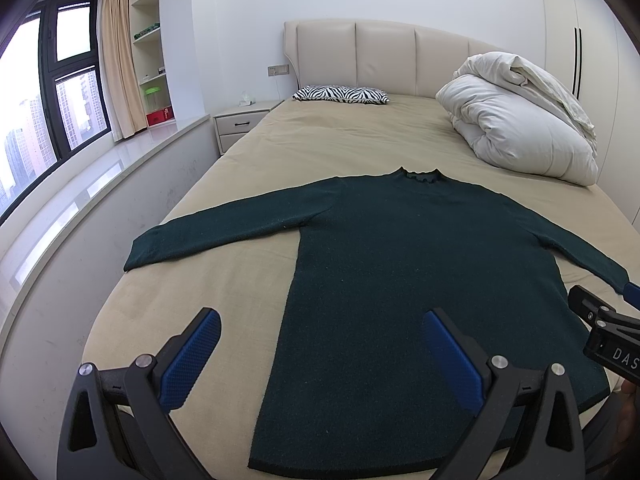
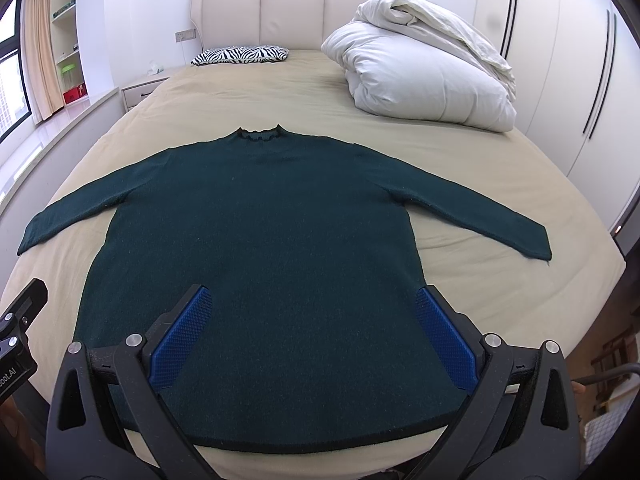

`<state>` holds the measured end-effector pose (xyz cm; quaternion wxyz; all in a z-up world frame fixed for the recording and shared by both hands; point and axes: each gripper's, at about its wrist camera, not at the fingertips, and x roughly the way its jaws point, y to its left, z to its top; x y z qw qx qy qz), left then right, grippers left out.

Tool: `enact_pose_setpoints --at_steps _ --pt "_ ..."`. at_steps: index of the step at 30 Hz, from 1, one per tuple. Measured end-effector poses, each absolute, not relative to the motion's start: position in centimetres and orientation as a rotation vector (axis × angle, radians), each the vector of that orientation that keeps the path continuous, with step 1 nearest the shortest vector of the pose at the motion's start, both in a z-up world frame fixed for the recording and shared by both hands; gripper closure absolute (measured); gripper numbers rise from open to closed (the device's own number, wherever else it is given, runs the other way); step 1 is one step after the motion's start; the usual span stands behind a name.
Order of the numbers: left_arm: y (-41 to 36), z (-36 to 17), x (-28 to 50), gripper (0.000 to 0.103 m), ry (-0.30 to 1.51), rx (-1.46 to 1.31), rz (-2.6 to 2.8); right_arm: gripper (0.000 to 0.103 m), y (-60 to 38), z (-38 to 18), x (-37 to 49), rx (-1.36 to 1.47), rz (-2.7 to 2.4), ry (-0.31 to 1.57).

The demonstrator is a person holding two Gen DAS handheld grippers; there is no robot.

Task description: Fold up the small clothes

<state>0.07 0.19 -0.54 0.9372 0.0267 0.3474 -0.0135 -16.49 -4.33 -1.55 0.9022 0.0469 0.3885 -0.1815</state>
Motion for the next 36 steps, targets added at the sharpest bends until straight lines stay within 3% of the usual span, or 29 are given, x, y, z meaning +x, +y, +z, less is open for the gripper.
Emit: enact_pose_setpoints --at_steps 25,32,36 --pt "-2.8 -5.0 0.4 0.000 0.715 0.165 -0.004 0.000 -9.3 -4.8 -14.0 0.162 -0.385 0.880" --pt "-4.3 -6.0 2.7 0.000 0.695 0.295 0.020 0.000 -22.5 -7.3 -13.1 0.410 -0.368 0.858" --pt "-4.3 -7.0 5.1 0.000 0.774 0.260 -0.015 0.005 -34.6 -9.9 -15.6 0.703 -0.469 0.770"
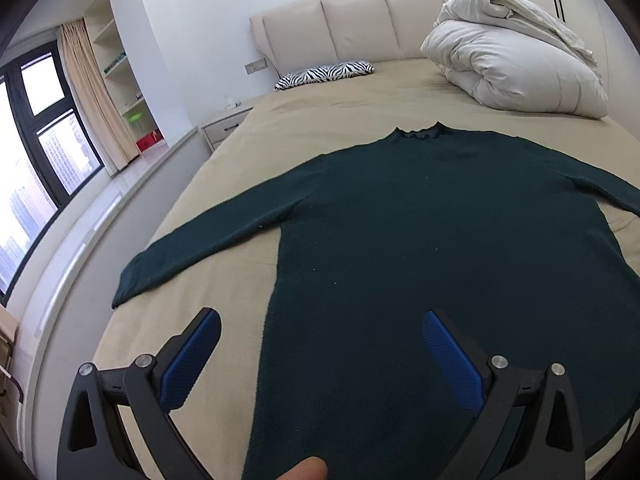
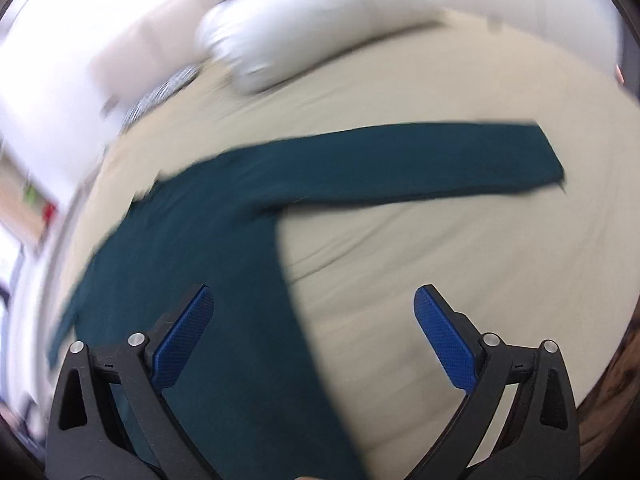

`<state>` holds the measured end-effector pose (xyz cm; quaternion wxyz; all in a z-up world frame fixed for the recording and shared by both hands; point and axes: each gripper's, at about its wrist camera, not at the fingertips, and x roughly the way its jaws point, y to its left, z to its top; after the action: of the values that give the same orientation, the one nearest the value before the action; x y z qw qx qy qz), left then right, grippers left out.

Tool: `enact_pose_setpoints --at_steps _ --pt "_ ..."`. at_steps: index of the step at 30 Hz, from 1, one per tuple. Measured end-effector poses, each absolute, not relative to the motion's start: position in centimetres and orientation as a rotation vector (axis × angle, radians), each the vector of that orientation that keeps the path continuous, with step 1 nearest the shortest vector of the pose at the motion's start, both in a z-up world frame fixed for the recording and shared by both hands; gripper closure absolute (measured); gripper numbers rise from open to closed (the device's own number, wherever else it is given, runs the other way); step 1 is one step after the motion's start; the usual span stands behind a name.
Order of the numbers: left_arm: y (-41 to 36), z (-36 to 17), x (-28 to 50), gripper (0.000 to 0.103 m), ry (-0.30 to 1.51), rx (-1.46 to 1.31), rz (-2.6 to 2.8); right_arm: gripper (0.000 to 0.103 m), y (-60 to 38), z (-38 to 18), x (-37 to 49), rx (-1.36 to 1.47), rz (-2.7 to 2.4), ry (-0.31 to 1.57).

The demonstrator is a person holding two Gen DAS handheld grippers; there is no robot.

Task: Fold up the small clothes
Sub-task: 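Grasp the sweater sleeve cuff with the right gripper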

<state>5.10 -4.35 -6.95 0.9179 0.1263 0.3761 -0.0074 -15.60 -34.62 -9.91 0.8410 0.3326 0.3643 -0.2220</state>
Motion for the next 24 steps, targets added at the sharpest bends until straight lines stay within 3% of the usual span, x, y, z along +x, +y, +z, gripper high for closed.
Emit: enact_pose_setpoints --at_steps 4,8,11,15,18,20,22,24 --pt "-4.4 -7.8 6.8 0.000 0.825 0.183 -0.072 0.012 -45.0 -13.5 -19.1 0.959 -0.574 0.676" --pt "-4.2 -8.3 8.0 0.000 0.866 0.018 -0.231 0.025 -51.6 -16.3 -20.6 1.065 -0.645 0.645" --pt "-5.2 -8.5 8.1 0.000 0.899 0.053 -0.251 0.035 -55.2 -18.3 -20.6 1.153 -0.663 0.613" --pt "-5.1 -8.2 8.4 0.000 0.919 0.016 -0.256 0.038 -58.5 -20.3 -19.8 1.241 -0.658 0.525" --pt "-4.5 -8.4 8.7 0.000 0.928 0.011 -0.258 0.053 -60.6 -21.1 -18.5 1.258 -0.682 0.487" --pt "-3.8 -8.6 9.0 0.000 0.934 -0.026 -0.270 0.076 -61.7 -21.3 -17.1 1.254 -0.696 0.486" --pt "-2.9 -8.7 9.4 0.000 0.937 -0.076 -0.297 0.091 -62.7 -21.5 -15.8 1.233 -0.732 0.512" --pt "-2.2 -8.8 9.9 0.003 0.941 -0.126 -0.320 0.095 -62.4 -20.1 -14.5 1.184 -0.747 0.531"
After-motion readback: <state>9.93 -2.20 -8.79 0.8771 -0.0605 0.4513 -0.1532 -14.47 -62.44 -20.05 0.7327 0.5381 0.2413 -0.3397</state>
